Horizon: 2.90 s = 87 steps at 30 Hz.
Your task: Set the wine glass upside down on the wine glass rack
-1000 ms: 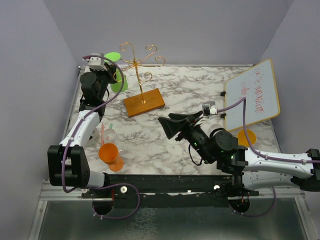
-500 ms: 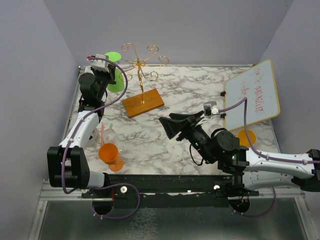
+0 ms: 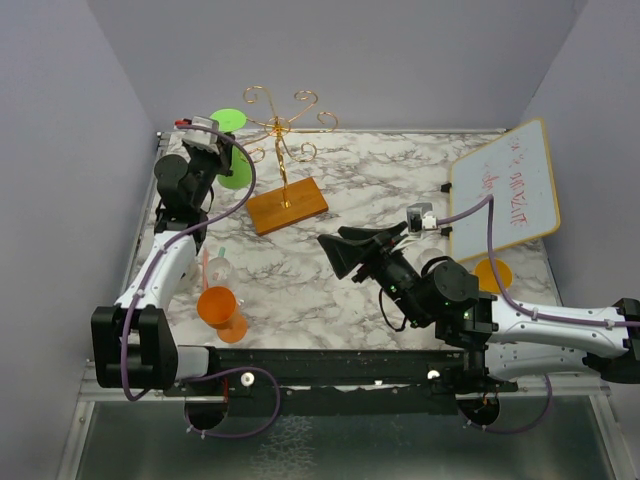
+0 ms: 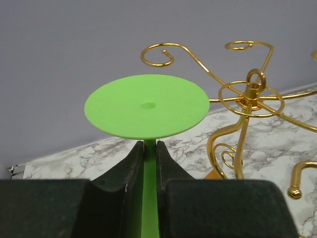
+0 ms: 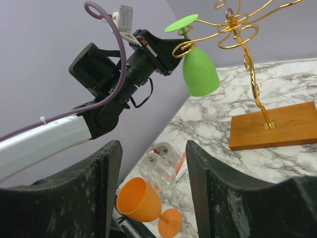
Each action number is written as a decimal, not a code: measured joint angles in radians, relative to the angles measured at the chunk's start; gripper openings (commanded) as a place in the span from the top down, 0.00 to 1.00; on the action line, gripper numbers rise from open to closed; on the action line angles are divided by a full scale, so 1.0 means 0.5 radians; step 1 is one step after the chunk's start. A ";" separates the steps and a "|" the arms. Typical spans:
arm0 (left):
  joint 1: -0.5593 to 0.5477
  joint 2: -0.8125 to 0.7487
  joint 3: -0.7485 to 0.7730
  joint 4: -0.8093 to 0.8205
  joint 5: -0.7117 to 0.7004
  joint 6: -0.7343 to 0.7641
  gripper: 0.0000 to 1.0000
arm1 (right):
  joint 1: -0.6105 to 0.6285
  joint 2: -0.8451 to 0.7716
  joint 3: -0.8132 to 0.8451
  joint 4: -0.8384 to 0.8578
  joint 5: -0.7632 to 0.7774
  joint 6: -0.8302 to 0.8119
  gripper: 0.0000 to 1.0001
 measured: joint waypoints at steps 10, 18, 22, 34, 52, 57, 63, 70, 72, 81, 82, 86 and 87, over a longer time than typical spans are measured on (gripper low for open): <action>0.005 -0.014 -0.018 0.009 0.185 0.032 0.96 | 0.000 -0.014 -0.020 -0.001 0.000 0.014 0.40; 0.006 -0.030 -0.086 0.052 0.179 0.022 0.56 | 0.000 -0.043 -0.022 -0.002 0.001 0.018 0.40; 0.006 -0.082 -0.142 -0.007 0.143 -0.022 0.36 | 0.000 -0.044 -0.022 -0.003 0.001 0.021 0.40; 0.004 -0.549 -0.151 -0.662 -0.238 -0.163 0.02 | 0.000 -0.169 -0.021 -0.298 0.007 0.180 0.37; 0.004 -0.990 0.401 -2.657 -0.540 -0.806 0.17 | 0.000 -0.237 0.352 -1.685 0.257 0.626 0.36; 0.004 -0.980 0.385 -2.979 -0.516 -0.841 0.26 | 0.000 -0.148 0.431 -1.862 0.288 0.668 0.36; -0.025 -0.970 0.365 -3.140 -0.426 -0.845 0.56 | 0.000 0.087 0.520 -2.016 0.305 0.742 0.36; -0.194 -0.858 0.402 -3.258 -0.385 -0.843 0.53 | -0.003 0.401 0.564 -2.103 0.336 0.845 0.36; -0.231 -0.830 0.398 -3.276 -0.380 -0.836 0.55 | -0.022 0.459 0.564 -2.091 0.323 0.843 0.36; -0.247 -0.657 0.275 -3.286 -0.401 -0.813 0.71 | -0.243 0.577 0.492 -1.812 0.070 0.782 0.36; -0.247 -0.636 0.266 -3.284 -0.401 -0.813 0.73 | -0.269 0.586 0.474 -1.775 0.036 0.781 0.36; -0.247 -0.594 0.265 -3.268 -0.394 -0.798 0.80 | -0.341 0.626 0.423 -1.667 -0.085 0.781 0.36; -0.250 -0.584 0.265 -3.262 -0.390 -0.790 0.81 | -0.348 0.635 0.420 -1.647 -0.108 0.781 0.36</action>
